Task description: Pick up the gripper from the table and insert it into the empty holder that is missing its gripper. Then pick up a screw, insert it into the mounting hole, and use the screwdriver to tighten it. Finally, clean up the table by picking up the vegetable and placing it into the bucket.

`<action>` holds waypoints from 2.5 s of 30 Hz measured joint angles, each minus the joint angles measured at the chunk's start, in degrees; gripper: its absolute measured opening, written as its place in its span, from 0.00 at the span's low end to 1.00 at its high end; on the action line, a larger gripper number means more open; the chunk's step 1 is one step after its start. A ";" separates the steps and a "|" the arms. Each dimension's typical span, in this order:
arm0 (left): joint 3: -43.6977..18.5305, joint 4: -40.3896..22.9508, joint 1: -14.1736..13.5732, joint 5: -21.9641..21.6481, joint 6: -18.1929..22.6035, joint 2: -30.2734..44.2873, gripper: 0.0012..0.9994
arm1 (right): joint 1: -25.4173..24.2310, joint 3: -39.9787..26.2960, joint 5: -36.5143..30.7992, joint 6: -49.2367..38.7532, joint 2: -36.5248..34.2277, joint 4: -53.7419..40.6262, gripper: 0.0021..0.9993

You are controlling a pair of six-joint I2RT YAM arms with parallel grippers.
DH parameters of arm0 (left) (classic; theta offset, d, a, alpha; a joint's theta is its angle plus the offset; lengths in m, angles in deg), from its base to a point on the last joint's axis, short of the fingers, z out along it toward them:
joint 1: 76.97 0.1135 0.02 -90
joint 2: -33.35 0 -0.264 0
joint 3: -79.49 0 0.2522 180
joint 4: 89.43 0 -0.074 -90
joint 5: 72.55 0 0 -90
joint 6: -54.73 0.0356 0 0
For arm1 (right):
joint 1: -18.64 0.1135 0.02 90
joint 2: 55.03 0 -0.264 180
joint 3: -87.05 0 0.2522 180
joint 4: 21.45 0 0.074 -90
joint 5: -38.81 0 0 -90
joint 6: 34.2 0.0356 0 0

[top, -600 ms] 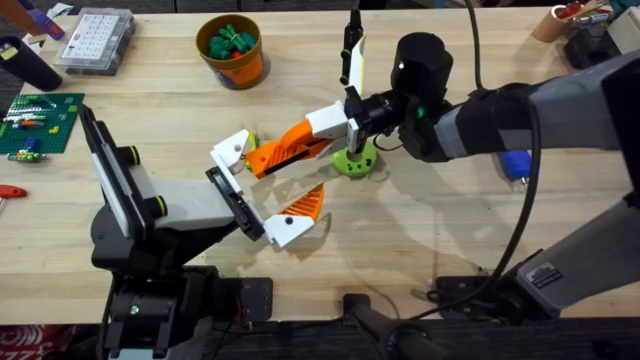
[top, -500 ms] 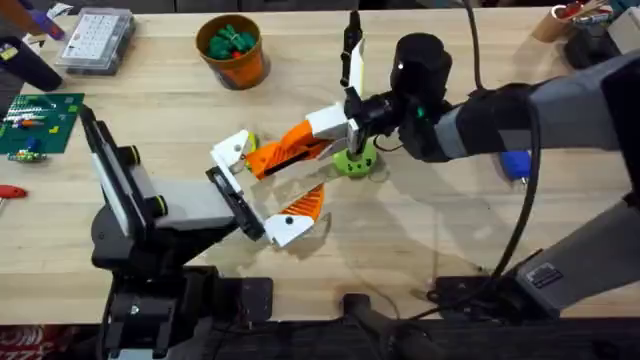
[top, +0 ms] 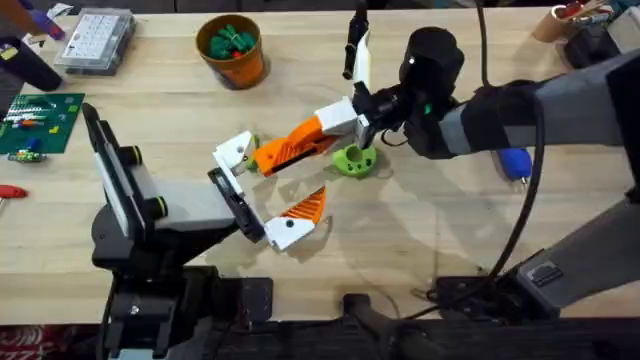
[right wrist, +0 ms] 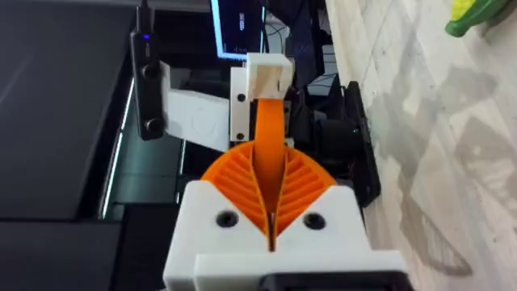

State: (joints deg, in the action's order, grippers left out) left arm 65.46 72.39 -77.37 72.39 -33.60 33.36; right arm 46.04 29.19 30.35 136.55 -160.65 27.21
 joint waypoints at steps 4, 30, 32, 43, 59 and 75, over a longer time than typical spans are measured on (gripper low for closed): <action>0.00 -0.09 0.00 0.79 0.00 0.02 0.99 | 0.00 0.02 0.62 2.20 -0.04 4.31 0.01; 0.00 -0.31 0.00 2.51 0.00 0.01 0.99 | -2.80 4.87 1.26 11.29 2.15 15.09 0.01; 0.00 -0.31 0.00 2.51 0.00 0.02 0.99 | -2.37 4.87 1.26 10.94 2.16 15.11 0.01; 0.00 -0.31 0.00 2.51 0.00 0.02 0.99 | -0.50 4.89 -0.53 9.48 2.14 12.36 0.01; 0.00 -0.31 0.00 2.51 0.00 0.02 0.99 | 1.68 4.94 -2.87 5.13 2.15 8.24 0.01; 0.00 -0.34 0.01 2.51 0.00 0.02 0.99 | 1.68 4.94 -5.28 5.09 2.14 6.77 0.01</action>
State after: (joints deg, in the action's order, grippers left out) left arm 65.46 72.05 -77.36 74.90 -33.60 33.38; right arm 47.72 34.13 25.07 141.64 -158.51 33.99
